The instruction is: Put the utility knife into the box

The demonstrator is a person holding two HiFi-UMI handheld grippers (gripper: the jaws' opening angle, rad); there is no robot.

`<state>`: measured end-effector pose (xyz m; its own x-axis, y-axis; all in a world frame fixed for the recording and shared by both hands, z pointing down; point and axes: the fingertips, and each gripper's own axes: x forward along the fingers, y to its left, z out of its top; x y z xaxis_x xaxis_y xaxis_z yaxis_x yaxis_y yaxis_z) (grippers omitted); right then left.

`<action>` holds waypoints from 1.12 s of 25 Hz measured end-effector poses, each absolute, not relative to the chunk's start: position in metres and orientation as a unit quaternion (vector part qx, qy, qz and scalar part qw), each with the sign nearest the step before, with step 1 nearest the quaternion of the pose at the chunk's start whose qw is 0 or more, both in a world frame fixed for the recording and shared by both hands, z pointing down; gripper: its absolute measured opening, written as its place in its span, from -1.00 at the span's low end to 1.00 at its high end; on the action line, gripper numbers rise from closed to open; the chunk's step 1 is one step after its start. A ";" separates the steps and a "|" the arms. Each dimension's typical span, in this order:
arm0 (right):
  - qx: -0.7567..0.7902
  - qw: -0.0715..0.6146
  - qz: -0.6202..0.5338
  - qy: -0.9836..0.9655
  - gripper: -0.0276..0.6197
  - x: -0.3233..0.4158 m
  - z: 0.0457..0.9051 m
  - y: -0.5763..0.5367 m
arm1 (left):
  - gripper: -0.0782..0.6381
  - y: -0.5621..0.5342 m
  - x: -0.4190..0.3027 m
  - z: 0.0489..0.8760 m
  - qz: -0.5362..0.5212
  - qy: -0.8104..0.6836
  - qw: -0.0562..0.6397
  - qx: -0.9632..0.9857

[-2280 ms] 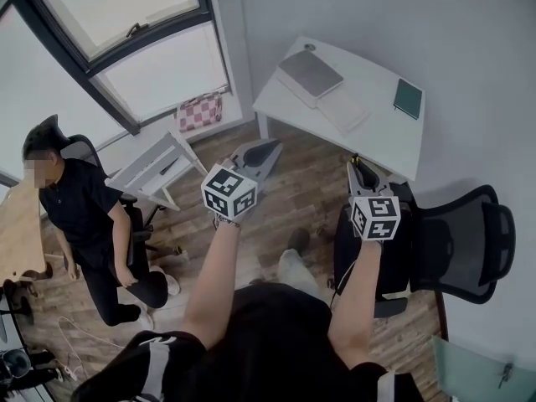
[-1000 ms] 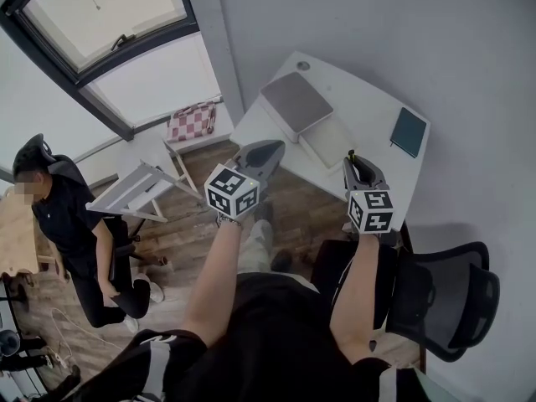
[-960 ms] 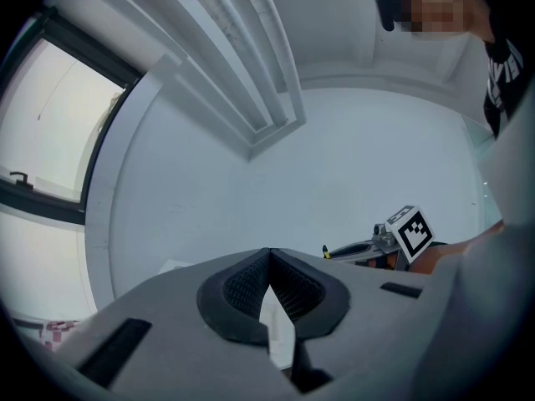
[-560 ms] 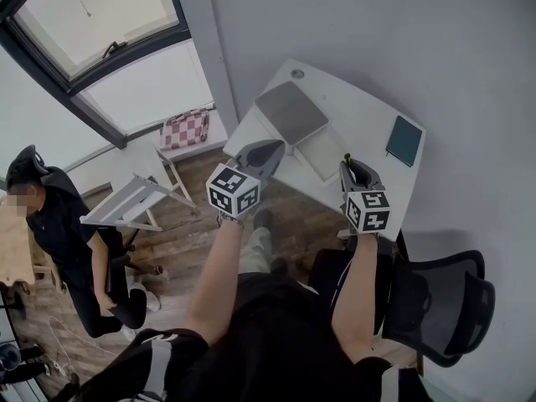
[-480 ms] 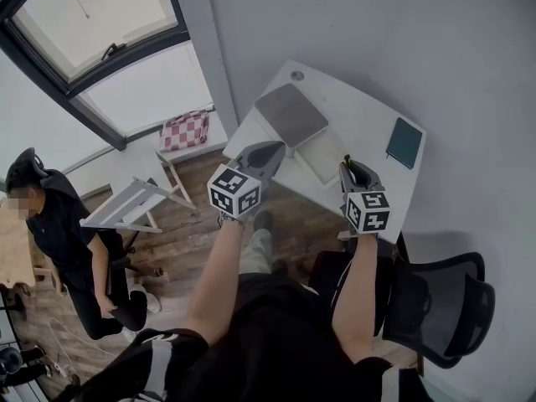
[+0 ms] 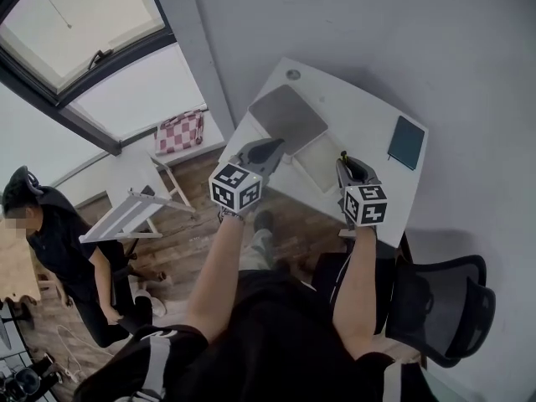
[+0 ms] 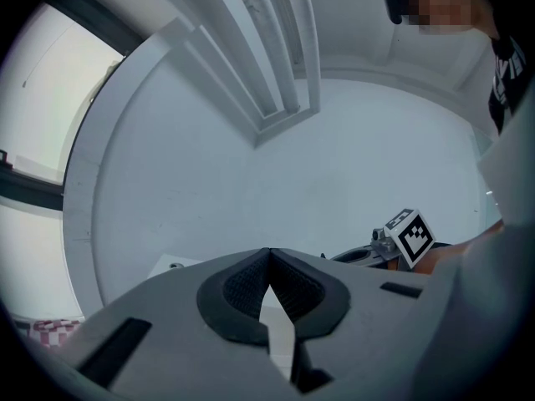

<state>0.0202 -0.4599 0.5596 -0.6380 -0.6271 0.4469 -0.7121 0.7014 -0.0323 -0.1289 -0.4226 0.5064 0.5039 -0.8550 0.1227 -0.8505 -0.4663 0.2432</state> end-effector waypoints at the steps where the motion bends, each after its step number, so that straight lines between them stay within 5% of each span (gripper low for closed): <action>1: 0.373 0.207 0.107 -0.898 -0.69 0.018 0.563 -0.464 | -0.71 -0.427 -0.130 0.510 -0.006 -0.497 0.142 0.856; 28: 0.359 0.323 0.254 -0.838 -0.69 -0.007 0.726 -0.541 | -0.71 -0.528 -0.132 0.623 0.070 -0.438 0.235 0.865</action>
<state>-0.0071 -0.5405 0.7257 -0.5328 -0.4376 0.7243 -0.7662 0.6128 -0.1934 -0.1322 -0.5277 0.6232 0.6070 -0.7249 0.3258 -0.7902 -0.5065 0.3451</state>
